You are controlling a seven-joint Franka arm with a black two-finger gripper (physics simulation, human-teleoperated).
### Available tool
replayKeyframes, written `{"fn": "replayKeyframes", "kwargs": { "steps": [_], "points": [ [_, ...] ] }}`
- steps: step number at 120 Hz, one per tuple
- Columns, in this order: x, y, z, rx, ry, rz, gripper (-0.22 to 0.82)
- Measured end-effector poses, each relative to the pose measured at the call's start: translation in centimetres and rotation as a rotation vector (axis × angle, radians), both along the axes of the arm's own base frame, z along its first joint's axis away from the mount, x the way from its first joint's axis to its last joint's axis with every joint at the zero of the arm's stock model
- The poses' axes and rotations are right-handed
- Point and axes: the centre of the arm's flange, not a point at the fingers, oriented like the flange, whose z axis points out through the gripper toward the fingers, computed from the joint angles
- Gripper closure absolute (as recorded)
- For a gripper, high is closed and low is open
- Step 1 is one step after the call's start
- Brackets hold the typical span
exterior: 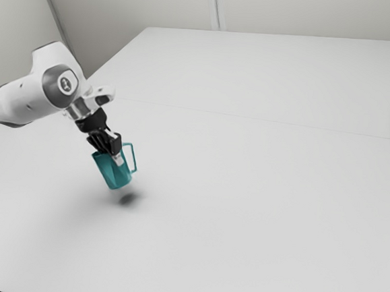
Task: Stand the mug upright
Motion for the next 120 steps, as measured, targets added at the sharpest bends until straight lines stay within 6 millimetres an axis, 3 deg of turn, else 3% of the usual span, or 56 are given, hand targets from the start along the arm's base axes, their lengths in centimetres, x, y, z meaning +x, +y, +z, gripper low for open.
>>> {"fn": "replayKeyframes", "kwargs": {
  "steps": [15, 36, 51, 83, 120],
  "points": [
    [0.7, -1.2, 0.0, 0.109, 0.001, -0.015, 0.78],
    [1.8, -3.1, -2.0, 0.21, 0.013, -0.019, 0.78],
    [2.2, -4.2, -2.4, 0.247, 0.002, -0.006, 0.78],
    [2.6, -3.4, -3.6, 0.271, 0.007, 0.085, 0.78],
    [3.1, -3.9, -5.6, 0.283, 0.027, 0.134, 0.78]
  ]
}}
